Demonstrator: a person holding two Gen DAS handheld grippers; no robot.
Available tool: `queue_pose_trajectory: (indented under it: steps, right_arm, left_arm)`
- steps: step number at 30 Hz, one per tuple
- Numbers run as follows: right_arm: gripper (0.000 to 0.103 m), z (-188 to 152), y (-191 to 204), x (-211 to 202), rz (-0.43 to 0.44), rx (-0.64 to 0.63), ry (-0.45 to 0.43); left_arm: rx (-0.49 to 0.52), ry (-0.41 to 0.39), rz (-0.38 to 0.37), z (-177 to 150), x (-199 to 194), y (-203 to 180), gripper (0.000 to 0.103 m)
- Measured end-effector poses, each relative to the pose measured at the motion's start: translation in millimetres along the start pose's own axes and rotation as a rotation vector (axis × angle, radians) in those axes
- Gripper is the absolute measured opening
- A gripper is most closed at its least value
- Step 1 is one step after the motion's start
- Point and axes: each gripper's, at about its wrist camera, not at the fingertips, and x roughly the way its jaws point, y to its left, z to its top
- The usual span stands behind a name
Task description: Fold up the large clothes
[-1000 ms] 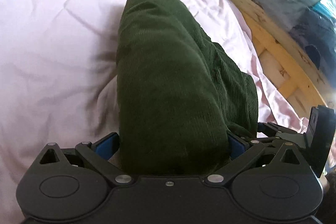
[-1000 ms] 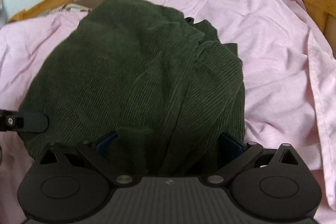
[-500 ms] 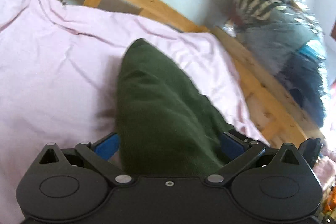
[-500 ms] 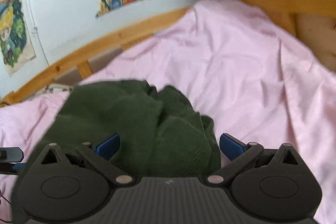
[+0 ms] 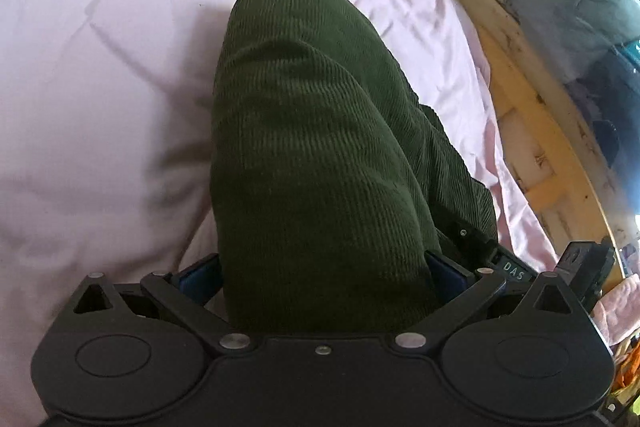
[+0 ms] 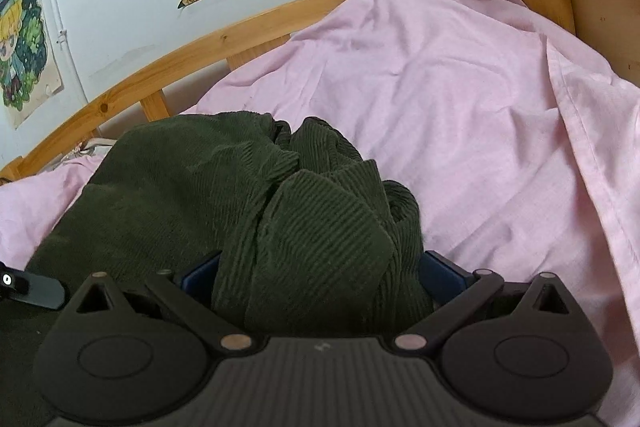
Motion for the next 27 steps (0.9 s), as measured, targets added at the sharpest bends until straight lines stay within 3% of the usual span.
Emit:
queue_pose_trajectory:
  steps: [12, 27]
  right_arm:
    - [0.103, -2, 0, 1, -0.004, -0.005, -0.003]
    - [0.102, 1, 1, 2, -0.012, -0.003, 0.005]
  left_arm:
    - [0.112, -0.042, 0.086, -1, -12, -16, 0.102]
    - [0.091, -0.056, 0.082, -5, -11, -14, 0.103]
